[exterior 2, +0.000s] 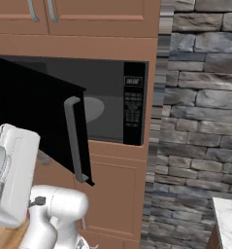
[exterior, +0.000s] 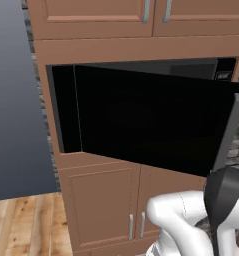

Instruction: Place the sponge inside the microwave to prepare for sanitizing.

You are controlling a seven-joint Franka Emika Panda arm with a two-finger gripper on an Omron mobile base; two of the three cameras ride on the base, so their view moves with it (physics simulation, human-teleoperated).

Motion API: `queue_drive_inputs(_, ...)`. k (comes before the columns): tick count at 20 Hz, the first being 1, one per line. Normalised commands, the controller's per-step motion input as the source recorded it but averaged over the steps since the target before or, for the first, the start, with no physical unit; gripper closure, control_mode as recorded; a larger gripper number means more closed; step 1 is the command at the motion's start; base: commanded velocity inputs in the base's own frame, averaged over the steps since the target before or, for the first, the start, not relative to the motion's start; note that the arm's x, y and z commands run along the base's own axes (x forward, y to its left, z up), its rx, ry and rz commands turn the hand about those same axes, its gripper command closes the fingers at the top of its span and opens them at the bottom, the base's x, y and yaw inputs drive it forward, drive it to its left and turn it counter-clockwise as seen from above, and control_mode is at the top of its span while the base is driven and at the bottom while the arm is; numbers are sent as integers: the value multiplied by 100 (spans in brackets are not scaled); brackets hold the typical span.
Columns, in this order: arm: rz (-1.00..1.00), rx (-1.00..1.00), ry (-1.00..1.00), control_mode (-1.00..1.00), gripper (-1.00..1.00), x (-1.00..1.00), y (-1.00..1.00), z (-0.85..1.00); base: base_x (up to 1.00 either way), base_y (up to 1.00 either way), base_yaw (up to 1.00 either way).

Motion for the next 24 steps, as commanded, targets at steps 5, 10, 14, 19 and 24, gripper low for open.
queue_drive_inputs(5, 17, 75, 6, -100, -100, 0, -100, 0, 0, 0, 0)
queue_drive_inputs(10, 23, 78, 0, -100, -100, 24, -95, 18, 0, 0, 0)
queue_drive_inputs(14, 36, 54, 0, -100, -100, 78, -76, -13, 0, 0, 0)
queue_drive_inputs(19, 44, 51, -4, -100, -100, 94, -43, -20, 0, 0, 0)
queue_drive_inputs(24, 41, 15, -13, -100, -100, 43, 16, -48, 0, 0, 0)
